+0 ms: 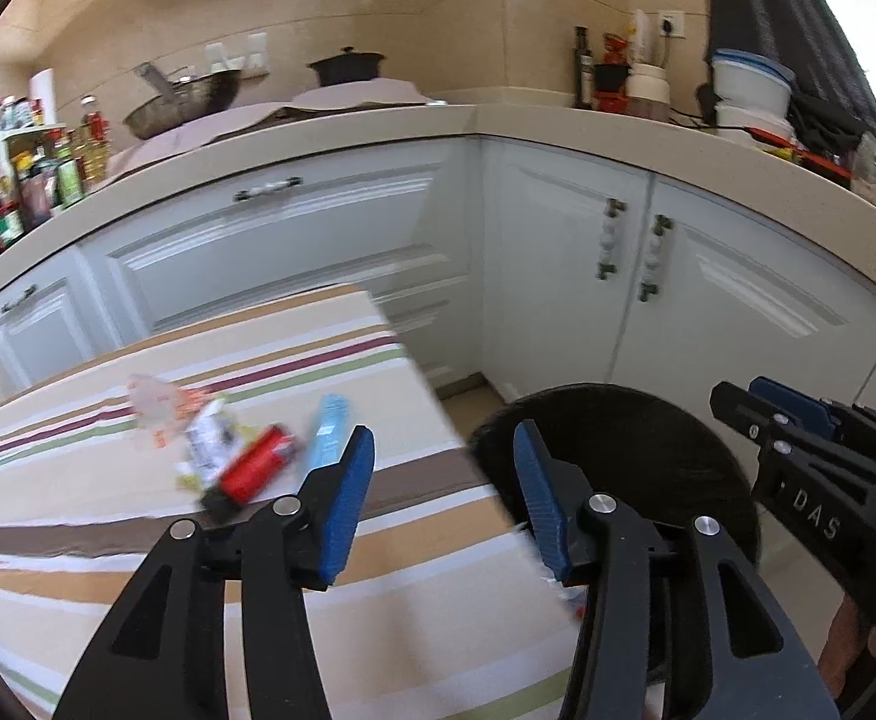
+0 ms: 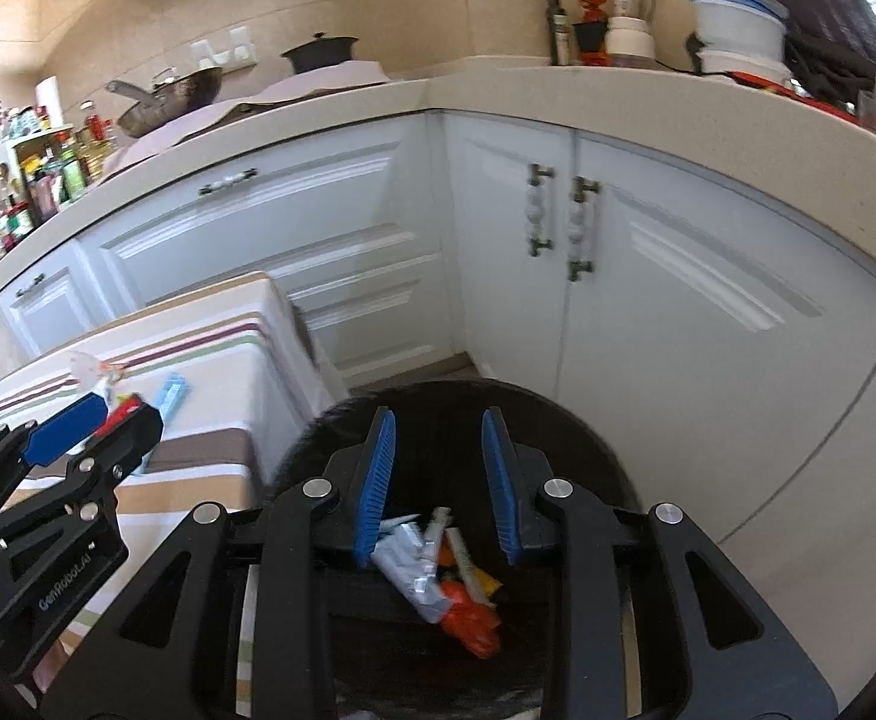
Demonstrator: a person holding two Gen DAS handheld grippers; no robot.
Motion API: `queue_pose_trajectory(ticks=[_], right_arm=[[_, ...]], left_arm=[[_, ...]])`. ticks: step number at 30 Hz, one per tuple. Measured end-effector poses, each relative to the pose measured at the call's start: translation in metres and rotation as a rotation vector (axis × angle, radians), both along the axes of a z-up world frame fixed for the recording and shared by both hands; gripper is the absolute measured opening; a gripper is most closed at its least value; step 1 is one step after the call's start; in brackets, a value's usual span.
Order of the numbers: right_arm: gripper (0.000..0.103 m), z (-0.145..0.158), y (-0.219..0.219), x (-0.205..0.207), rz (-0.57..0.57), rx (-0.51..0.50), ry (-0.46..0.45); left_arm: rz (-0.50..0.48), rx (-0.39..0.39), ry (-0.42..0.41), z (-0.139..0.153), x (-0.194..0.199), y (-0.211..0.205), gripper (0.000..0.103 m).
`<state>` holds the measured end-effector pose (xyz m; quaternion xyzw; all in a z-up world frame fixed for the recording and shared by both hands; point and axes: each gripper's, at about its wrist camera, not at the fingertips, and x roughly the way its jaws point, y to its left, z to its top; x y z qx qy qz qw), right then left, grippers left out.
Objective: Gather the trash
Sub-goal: 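Return the right gripper to the table and grasp the light blue tube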
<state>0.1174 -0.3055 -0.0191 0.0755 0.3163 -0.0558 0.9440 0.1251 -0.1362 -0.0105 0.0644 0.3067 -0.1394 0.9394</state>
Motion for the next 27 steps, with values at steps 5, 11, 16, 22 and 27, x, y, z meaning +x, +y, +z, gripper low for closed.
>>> queue_pose_trajectory(ticks=[5, 11, 16, 22, 27], right_arm=[[0.030, 0.004, 0.038, 0.008, 0.083, 0.009, 0.000], [0.031, 0.002, 0.089, 0.022, 0.186, 0.025, 0.029], [0.031, -0.002, 0.128, 0.037, 0.250, 0.020, 0.055], [0.031, -0.014, 0.160, 0.056, 0.275, 0.005, 0.100], [0.031, -0.028, 0.171, 0.073, 0.273, -0.002, 0.156]], left_arm=[[0.089, 0.022, -0.002, 0.001, -0.007, 0.043, 0.051], [0.233, 0.043, -0.001, 0.001, -0.012, 0.106, 0.056], [0.327, 0.041, 0.004, 0.000, -0.015, 0.150, 0.056], [0.407, 0.041, 0.011, -0.005, -0.013, 0.189, 0.056], [0.449, 0.037, 0.025, -0.010, -0.009, 0.214, 0.056]])
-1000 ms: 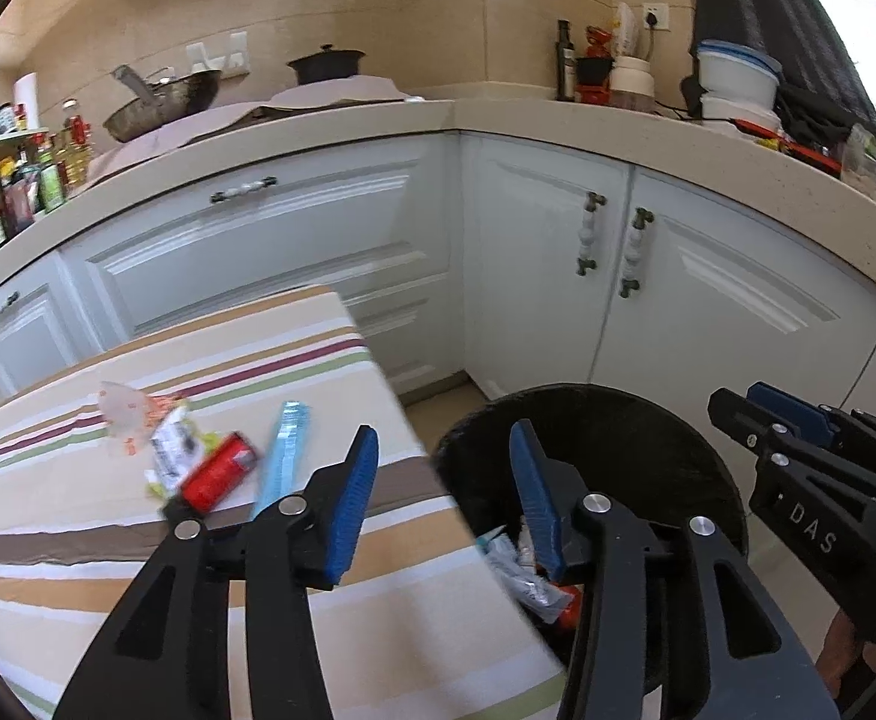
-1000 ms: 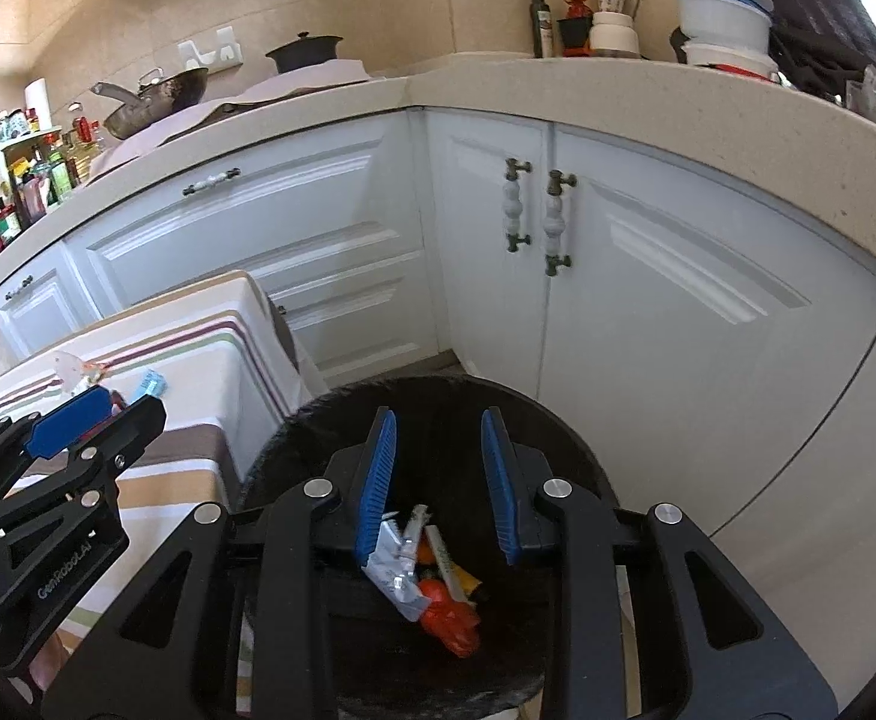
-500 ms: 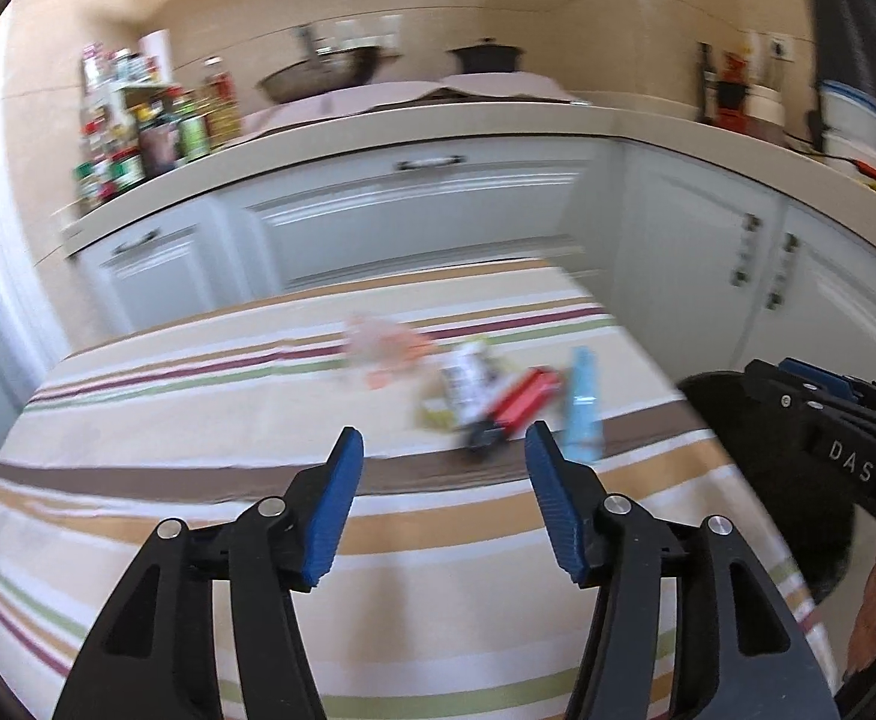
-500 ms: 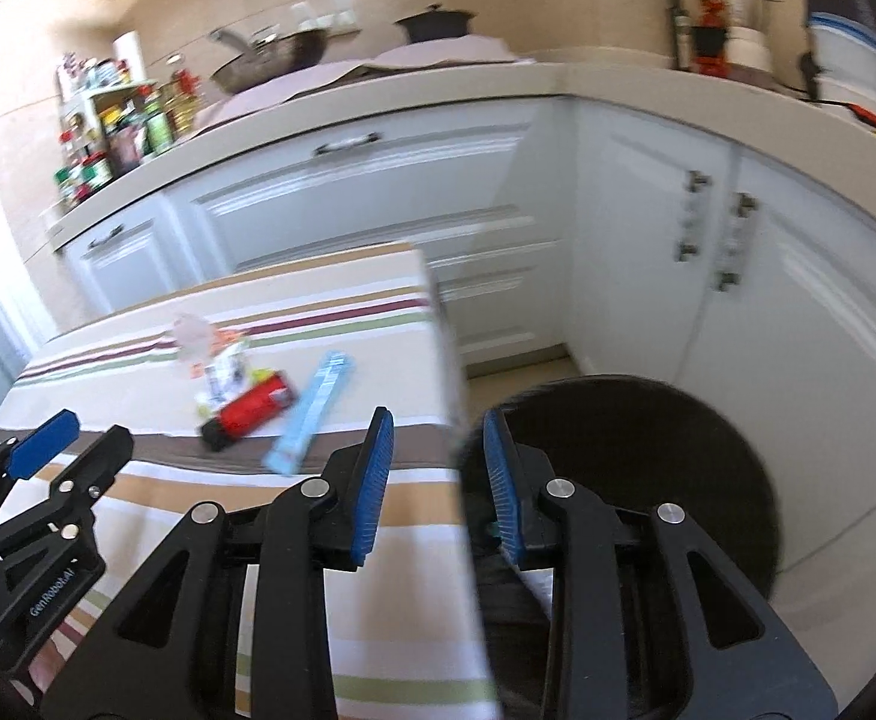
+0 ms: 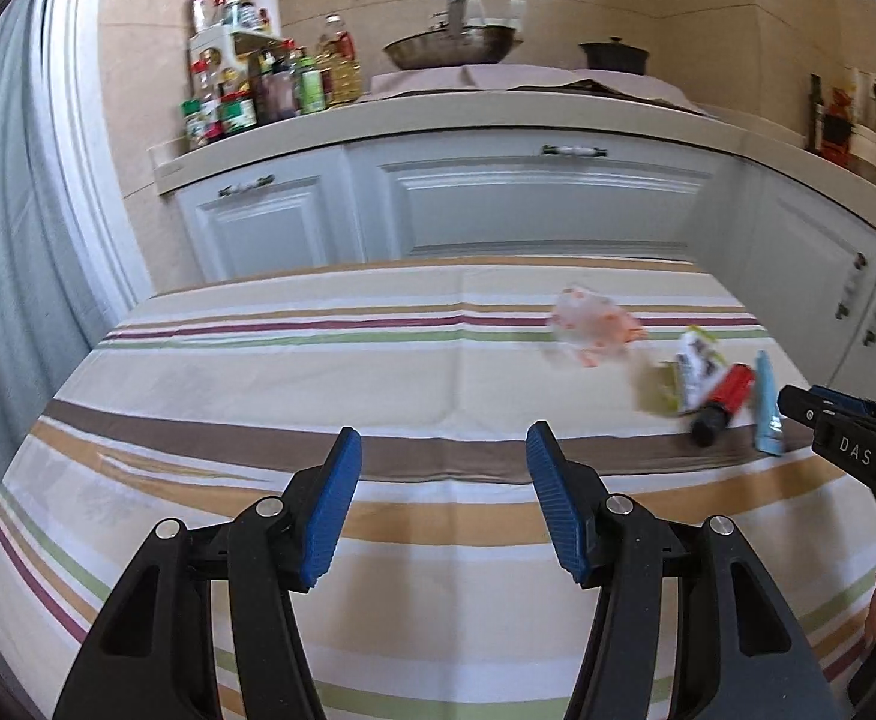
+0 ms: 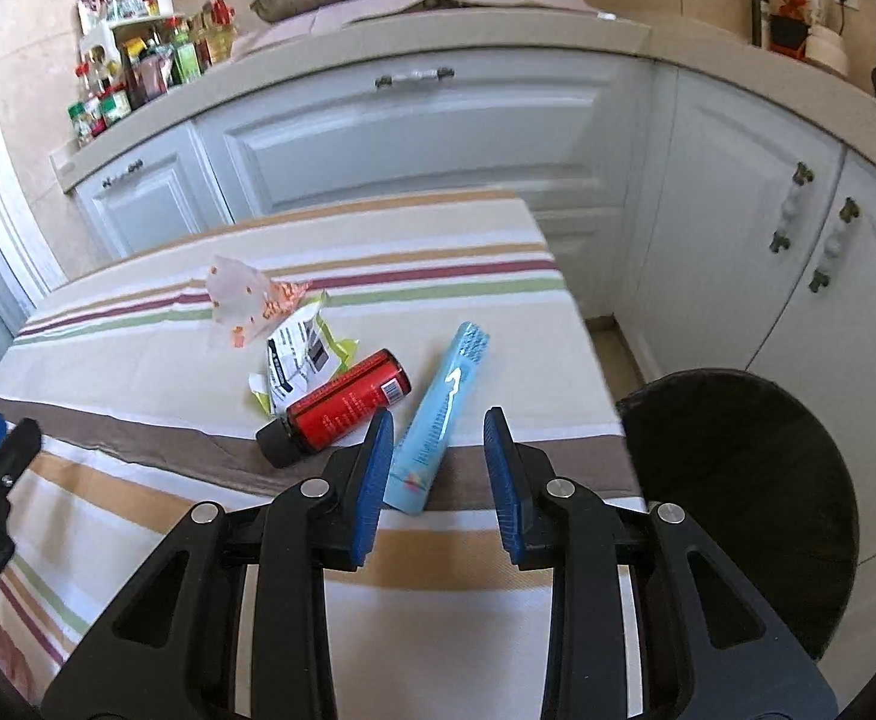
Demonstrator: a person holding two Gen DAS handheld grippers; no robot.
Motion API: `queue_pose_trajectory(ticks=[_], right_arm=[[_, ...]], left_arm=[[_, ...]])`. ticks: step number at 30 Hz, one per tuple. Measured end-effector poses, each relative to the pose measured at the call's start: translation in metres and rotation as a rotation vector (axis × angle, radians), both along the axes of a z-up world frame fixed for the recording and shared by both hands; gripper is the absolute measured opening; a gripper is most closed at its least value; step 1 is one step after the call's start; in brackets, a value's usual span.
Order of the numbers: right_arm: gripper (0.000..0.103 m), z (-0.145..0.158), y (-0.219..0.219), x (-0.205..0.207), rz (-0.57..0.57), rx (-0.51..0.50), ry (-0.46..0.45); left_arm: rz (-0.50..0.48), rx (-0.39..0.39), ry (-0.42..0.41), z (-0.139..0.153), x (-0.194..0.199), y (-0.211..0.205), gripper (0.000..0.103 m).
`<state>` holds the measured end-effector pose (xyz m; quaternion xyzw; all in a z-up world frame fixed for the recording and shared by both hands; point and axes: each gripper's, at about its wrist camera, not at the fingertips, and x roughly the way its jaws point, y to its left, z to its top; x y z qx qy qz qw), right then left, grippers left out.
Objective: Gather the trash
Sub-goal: 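Return the right gripper to the table and grasp the light blue tube, then carry the blue tube over the bin with the right gripper while the left gripper grasps the red spray can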
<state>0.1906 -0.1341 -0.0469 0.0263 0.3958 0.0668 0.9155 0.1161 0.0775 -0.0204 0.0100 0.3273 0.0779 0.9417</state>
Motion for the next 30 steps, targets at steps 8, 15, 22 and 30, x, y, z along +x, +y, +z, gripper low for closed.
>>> queue_pose_trajectory(ticks=[8, 15, 22, 30], right_arm=[[0.031, -0.015, 0.009, 0.024, -0.025, -0.045, 0.078], [0.024, -0.017, 0.010, 0.025, -0.018, -0.058, 0.081], [0.016, -0.014, 0.004, 0.019, -0.009, -0.047, 0.063], [0.016, 0.000, -0.023, 0.005, -0.034, -0.034, 0.021]], left_arm=[[0.020, -0.024, 0.020, -0.007, 0.008, 0.020, 0.058], [-0.021, -0.032, 0.023, -0.009, 0.012, 0.010, 0.060], [-0.071, -0.034, 0.023, -0.007, 0.016, -0.010, 0.060], [-0.161, -0.026, 0.033, -0.009, 0.025, -0.044, 0.060]])
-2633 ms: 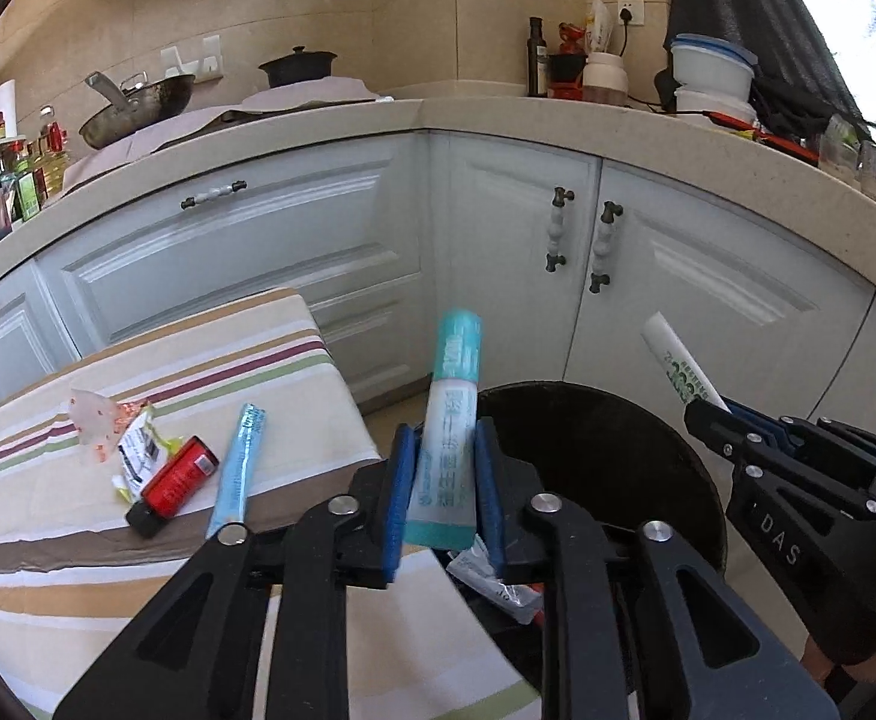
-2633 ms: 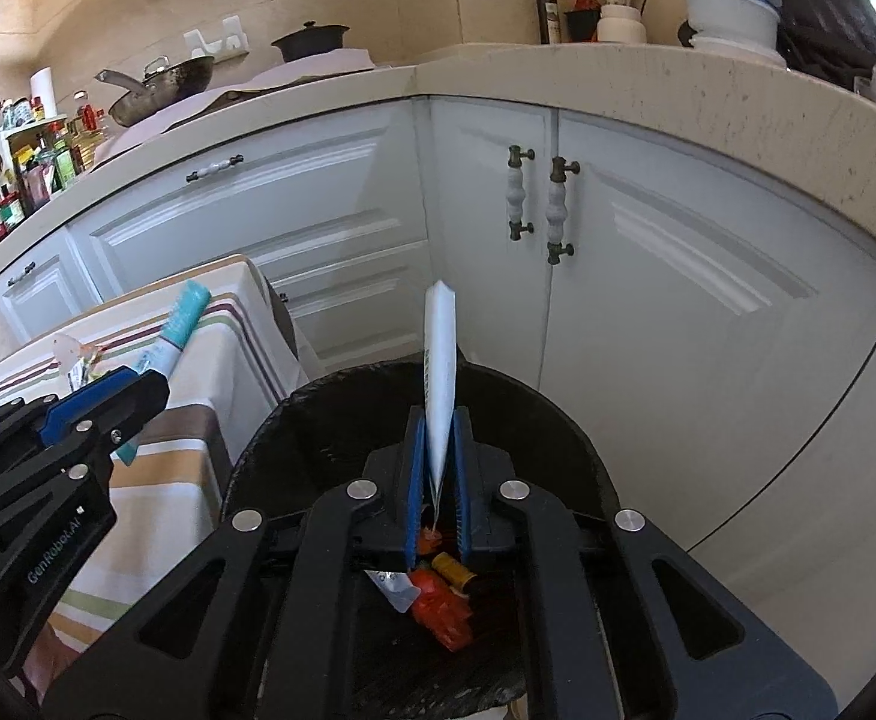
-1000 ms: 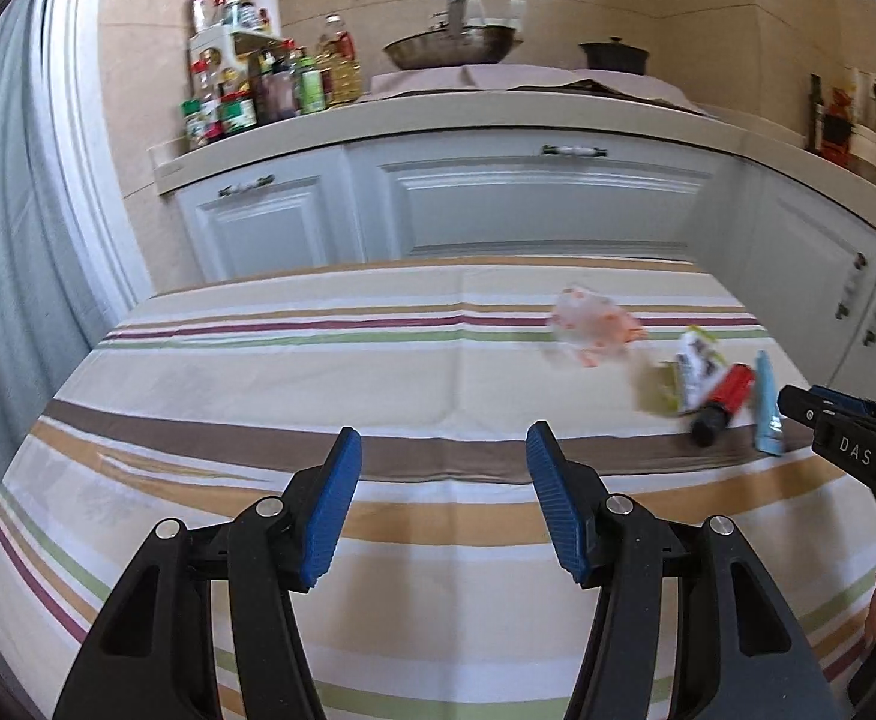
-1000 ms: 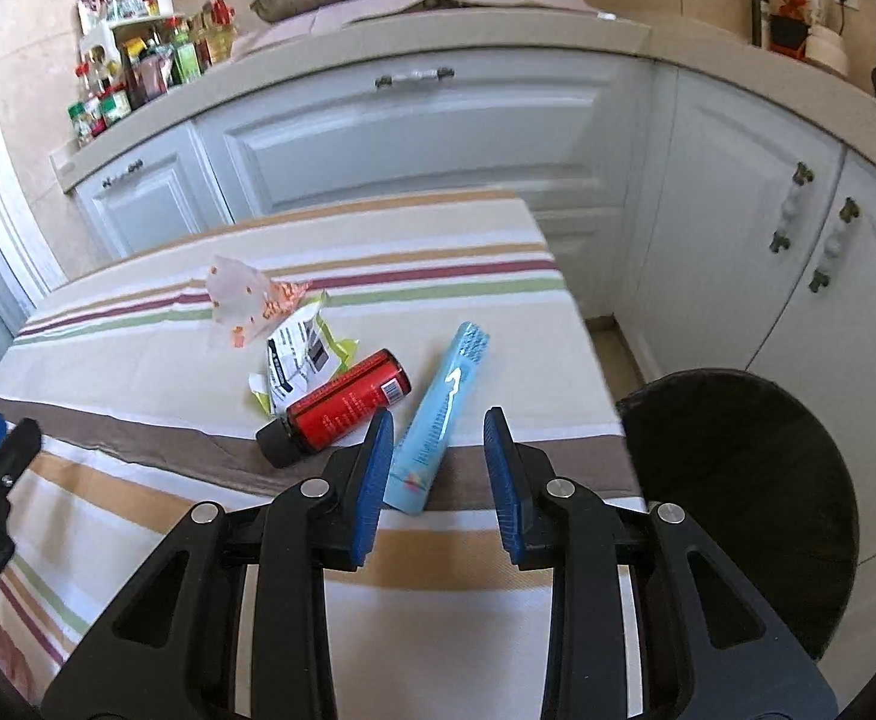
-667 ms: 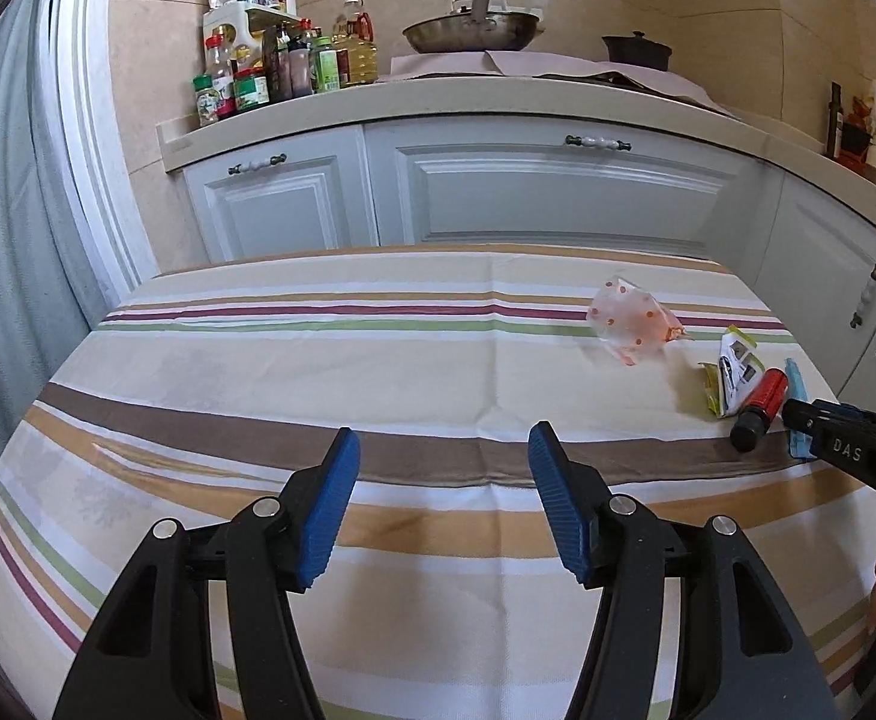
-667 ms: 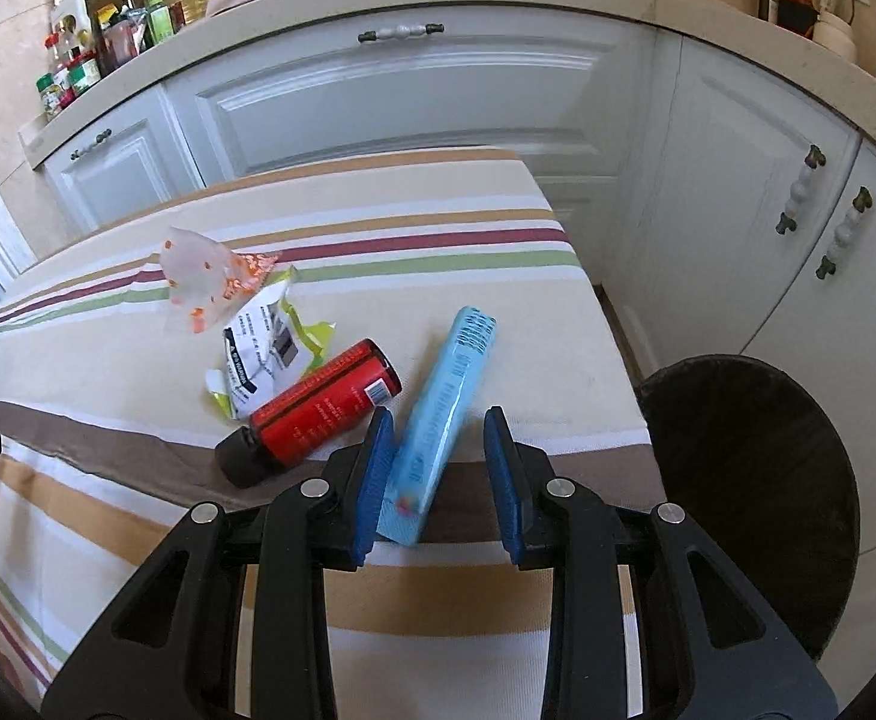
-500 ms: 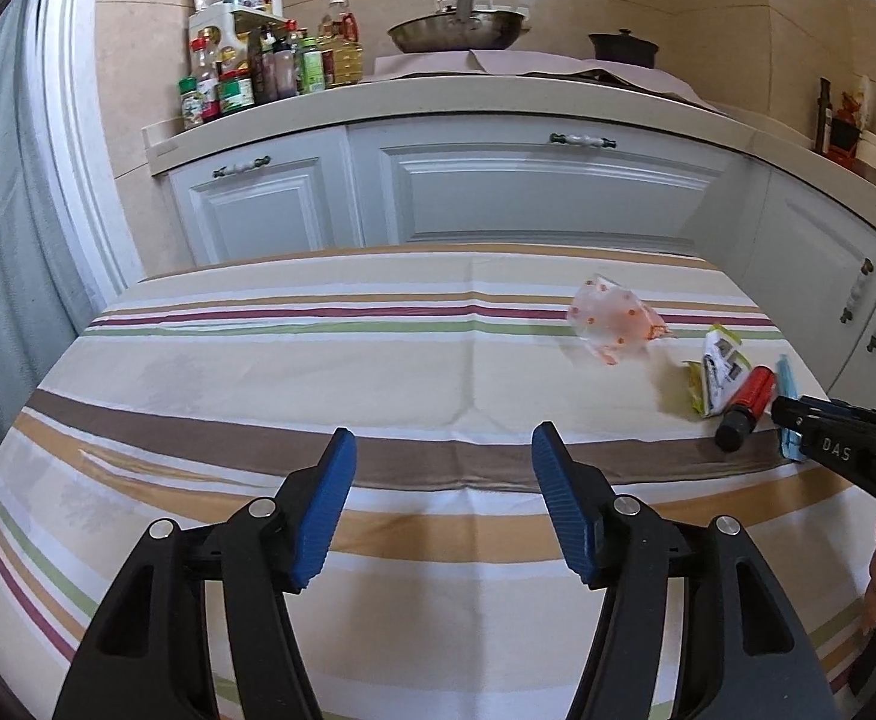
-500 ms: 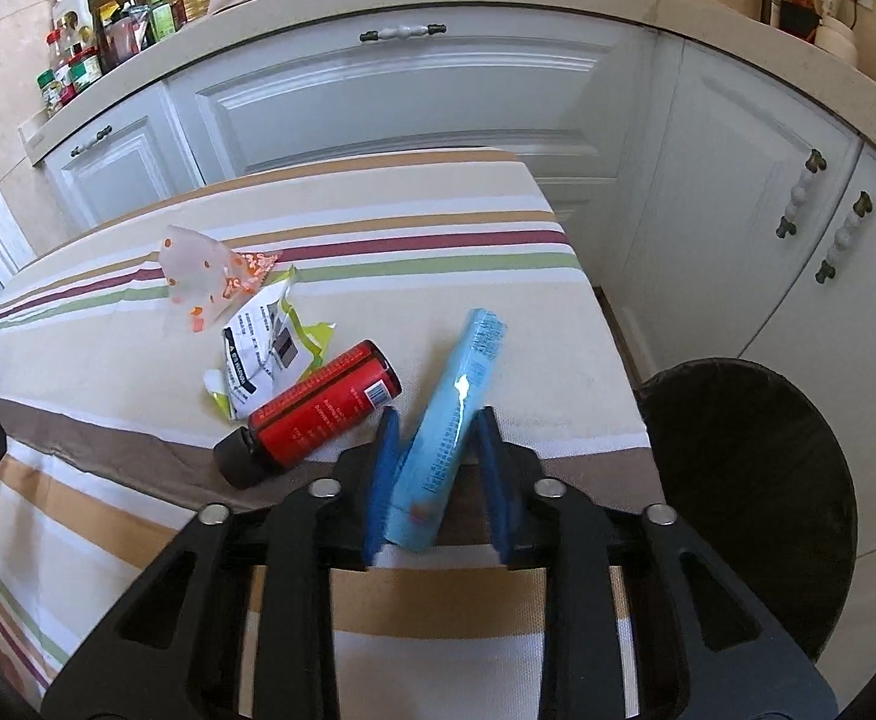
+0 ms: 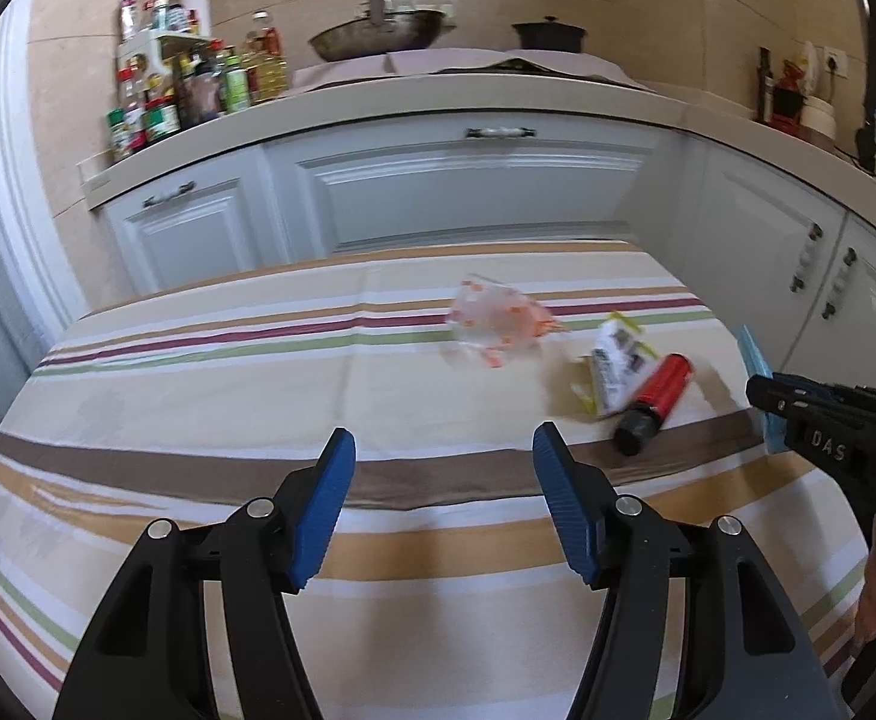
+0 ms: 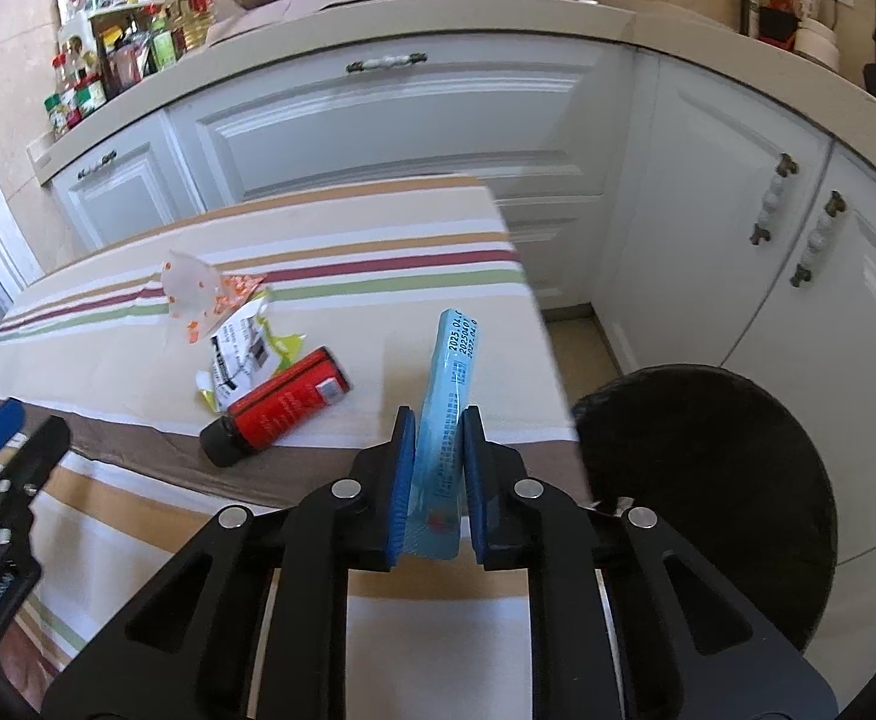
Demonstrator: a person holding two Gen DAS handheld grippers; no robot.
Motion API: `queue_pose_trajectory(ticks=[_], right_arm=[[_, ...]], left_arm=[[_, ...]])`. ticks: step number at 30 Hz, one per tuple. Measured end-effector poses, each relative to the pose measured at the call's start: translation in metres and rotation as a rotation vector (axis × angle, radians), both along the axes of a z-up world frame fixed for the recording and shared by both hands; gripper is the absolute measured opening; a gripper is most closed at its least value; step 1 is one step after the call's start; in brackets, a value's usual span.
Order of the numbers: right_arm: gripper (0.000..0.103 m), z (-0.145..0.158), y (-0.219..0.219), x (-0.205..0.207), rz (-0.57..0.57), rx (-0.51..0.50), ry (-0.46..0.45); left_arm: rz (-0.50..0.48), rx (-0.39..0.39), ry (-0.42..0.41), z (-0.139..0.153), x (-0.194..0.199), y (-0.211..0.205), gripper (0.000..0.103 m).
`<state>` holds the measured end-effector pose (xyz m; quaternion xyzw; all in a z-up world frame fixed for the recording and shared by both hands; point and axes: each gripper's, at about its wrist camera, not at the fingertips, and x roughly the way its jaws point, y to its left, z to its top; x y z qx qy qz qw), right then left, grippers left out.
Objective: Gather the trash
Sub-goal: 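Carry the blue tube over the bin with the right gripper while the left gripper grasps the red spray can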
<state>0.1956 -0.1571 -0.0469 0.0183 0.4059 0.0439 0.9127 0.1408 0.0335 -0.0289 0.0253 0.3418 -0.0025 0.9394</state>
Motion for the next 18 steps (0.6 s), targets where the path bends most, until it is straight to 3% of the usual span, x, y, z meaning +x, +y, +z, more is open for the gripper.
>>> queue_pose_trajectory(ticks=[7, 18], right_arm=[[0.016, 0.011, -0.036, -0.014, -0.040, 0.011, -0.035], [0.016, 0.003, -0.090, -0.025, -0.128, 0.033, -0.034]], left_arm=[[-0.093, -0.014, 0.034, -0.006, 0.012, -0.030, 0.060], [-0.193, 0.036, 0.086, -0.017, 0.028, -0.071, 0.058]])
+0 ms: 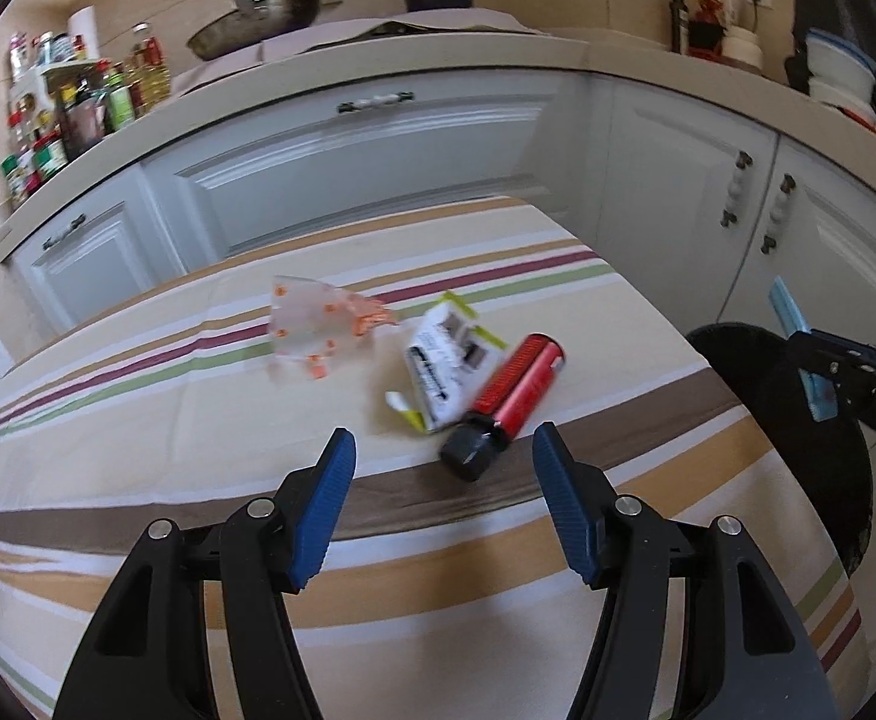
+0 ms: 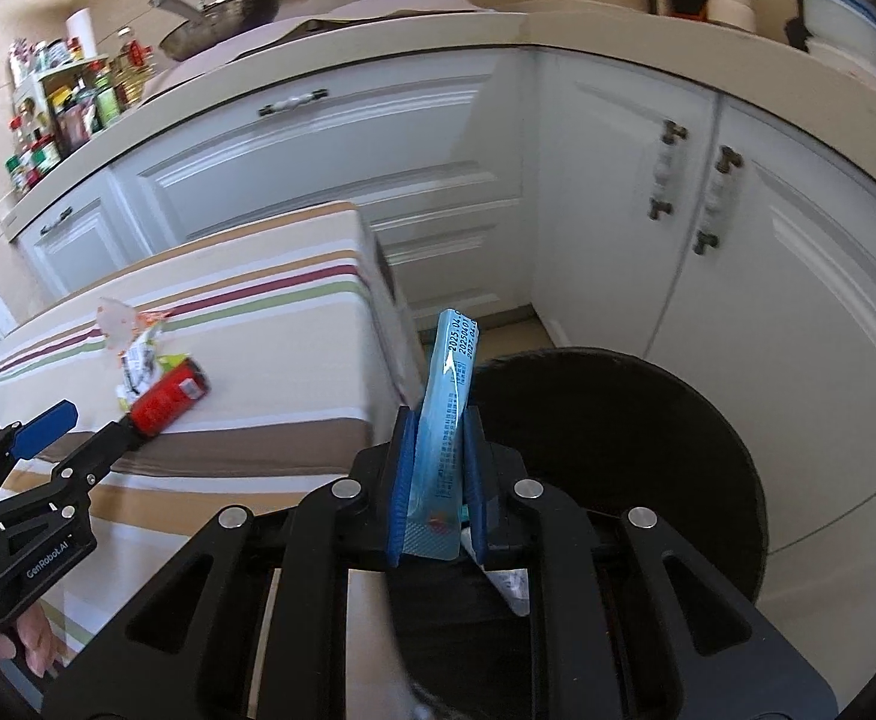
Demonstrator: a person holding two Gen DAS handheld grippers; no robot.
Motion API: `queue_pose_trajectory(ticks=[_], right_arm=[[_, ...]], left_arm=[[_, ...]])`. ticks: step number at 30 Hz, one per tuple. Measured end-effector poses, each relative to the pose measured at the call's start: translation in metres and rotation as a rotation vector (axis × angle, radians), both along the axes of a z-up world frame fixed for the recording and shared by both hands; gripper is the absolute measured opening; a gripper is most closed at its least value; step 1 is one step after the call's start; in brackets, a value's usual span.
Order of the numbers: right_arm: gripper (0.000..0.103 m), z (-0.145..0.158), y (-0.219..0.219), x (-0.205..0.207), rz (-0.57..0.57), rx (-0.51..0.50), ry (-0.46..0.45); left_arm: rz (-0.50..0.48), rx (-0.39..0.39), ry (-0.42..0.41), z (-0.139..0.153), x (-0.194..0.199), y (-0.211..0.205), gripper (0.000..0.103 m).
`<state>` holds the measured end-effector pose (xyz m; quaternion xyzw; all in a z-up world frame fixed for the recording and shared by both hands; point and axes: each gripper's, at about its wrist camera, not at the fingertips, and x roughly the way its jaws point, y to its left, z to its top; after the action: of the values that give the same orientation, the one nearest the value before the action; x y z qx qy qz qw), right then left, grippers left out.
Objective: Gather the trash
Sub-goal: 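Carry the blue tube over the bin with the right gripper while the left gripper grasps the red spray can, then carry the red spray can over the bin with the left gripper while the right gripper releases the blue tube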
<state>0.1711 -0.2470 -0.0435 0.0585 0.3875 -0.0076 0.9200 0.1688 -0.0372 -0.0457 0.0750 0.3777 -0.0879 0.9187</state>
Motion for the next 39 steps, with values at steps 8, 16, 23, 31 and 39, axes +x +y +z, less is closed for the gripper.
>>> queue_pose_trajectory(ticks=[8, 16, 23, 31, 39], right_arm=[[0.016, -0.007, -0.018, -0.002, -0.028, 0.020, 0.007], [0.016, -0.011, -0.024, -0.001, -0.037, 0.030, 0.011], [0.016, -0.008, -0.023, -0.006, -0.029, 0.026, 0.000], [0.016, 0.000, -0.021, -0.017, -0.026, 0.017, -0.014], [0.016, 0.016, -0.020, -0.036, -0.030, 0.000, -0.052]], left_arm=[[-0.033, 0.003, 0.054, -0.008, 0.017, -0.012, 0.044], [-0.068, 0.020, 0.069, -0.011, 0.018, -0.021, 0.026], [-0.057, 0.006, 0.038, -0.006, 0.009, -0.020, 0.021], [-0.030, -0.026, 0.000, 0.006, -0.010, -0.014, 0.021], [-0.010, -0.049, -0.053, 0.028, -0.032, -0.011, 0.021]])
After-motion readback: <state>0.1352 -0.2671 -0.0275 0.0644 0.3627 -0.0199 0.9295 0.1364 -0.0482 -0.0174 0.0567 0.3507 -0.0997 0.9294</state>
